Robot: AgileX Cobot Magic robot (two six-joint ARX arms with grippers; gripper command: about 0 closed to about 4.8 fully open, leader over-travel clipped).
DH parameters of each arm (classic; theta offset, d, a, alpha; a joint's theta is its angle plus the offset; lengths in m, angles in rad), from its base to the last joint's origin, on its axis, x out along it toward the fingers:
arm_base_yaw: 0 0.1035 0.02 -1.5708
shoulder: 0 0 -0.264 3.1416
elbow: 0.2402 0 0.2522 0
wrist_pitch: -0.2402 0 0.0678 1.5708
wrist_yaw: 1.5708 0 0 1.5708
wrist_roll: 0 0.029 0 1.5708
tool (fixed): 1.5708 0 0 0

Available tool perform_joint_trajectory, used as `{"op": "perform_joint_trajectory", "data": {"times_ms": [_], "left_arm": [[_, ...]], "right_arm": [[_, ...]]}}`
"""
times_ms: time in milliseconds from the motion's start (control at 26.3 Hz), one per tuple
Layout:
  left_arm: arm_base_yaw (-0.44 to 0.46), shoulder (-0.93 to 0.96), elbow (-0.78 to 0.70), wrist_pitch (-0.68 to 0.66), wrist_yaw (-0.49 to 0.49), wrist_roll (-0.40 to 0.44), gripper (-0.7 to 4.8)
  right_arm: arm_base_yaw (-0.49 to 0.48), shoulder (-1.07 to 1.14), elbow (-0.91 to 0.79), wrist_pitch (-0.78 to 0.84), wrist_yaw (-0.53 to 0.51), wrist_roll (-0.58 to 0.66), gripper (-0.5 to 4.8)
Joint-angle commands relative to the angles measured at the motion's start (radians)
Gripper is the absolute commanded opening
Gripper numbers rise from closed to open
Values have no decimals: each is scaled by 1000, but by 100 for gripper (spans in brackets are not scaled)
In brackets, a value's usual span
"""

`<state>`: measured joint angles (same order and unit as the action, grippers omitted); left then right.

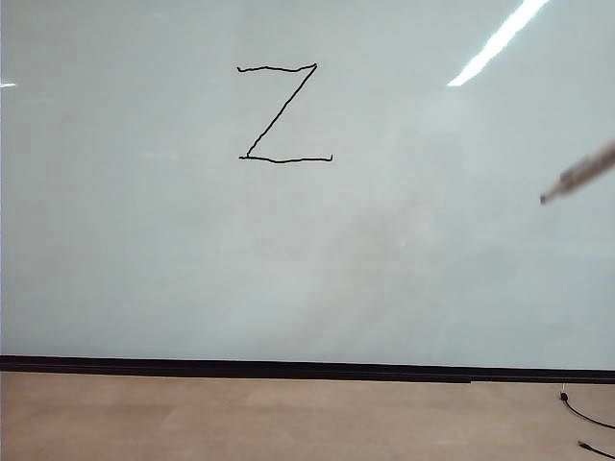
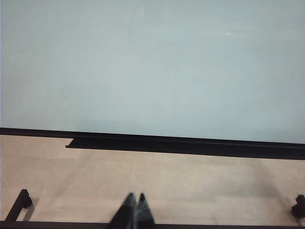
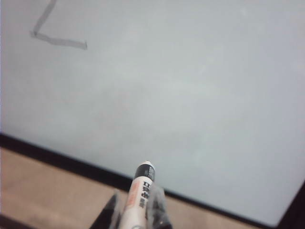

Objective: Pick up the pen on the shelf to the right of the whiteboard and write the letter Z.

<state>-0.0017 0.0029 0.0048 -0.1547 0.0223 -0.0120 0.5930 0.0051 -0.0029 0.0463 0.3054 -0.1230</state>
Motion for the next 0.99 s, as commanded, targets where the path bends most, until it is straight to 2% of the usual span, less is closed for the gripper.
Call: {"op": "perform_joint_trajectory", "data": {"times_ms": [38, 228, 304, 456, 569, 797, 987], "left_arm": [[0, 0, 2, 6, 0, 4, -5], [0, 0, 2, 5, 0, 4, -5], [0, 0, 2, 5, 0, 4, -4], [0, 0, 2, 5, 0, 4, -4], [0, 0, 2, 5, 1, 4, -4], [0, 0, 2, 5, 0, 4, -4], [0, 0, 2, 5, 0, 4, -4]], "right_arm": [[1, -4, 3, -21, 7, 12, -7], [-23, -4, 4, -49, 11, 11, -8], [-90, -4, 4, -29, 3, 12, -7], [-224, -4, 4, 10, -87, 16, -7], [-384, -4, 4, 23, -188, 45, -7], [-529, -4, 3, 26, -238, 56, -7], [-547, -4, 3, 26, -236, 67, -7]]}}
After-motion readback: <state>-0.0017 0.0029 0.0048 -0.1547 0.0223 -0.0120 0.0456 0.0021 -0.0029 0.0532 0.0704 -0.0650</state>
